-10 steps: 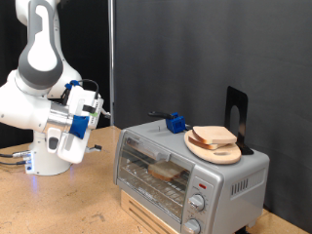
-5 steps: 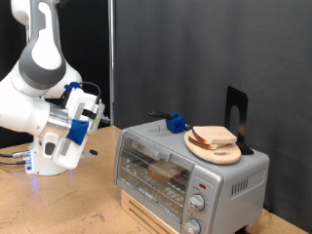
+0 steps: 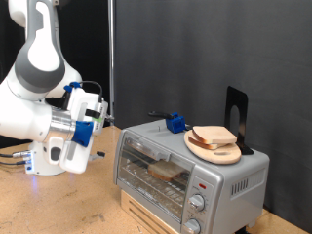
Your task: Make a piece of toast with the oven
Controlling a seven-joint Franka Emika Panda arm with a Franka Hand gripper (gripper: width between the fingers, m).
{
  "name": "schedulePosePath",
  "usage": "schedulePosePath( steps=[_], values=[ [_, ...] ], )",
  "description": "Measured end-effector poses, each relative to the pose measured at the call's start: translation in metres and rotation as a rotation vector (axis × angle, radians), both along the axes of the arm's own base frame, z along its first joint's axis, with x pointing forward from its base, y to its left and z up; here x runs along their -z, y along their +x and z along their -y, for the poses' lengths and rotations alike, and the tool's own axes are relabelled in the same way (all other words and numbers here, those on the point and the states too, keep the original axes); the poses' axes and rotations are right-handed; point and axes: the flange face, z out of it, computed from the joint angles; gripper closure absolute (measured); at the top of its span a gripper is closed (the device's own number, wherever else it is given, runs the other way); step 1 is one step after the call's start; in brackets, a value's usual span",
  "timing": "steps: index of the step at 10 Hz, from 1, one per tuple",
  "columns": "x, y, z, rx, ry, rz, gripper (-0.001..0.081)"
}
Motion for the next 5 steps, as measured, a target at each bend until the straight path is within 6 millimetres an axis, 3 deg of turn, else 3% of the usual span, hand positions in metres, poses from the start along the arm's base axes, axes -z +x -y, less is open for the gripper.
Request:
schedulePosePath(
  steps=[3, 5],
  values=[
    [0.011, 0.042, 0.013, 0.129, -0.078, -0.013, -0.0002],
    [0.015, 0.049, 0.011, 0.154, -0.091, -0.024, -0.0002]
  ],
)
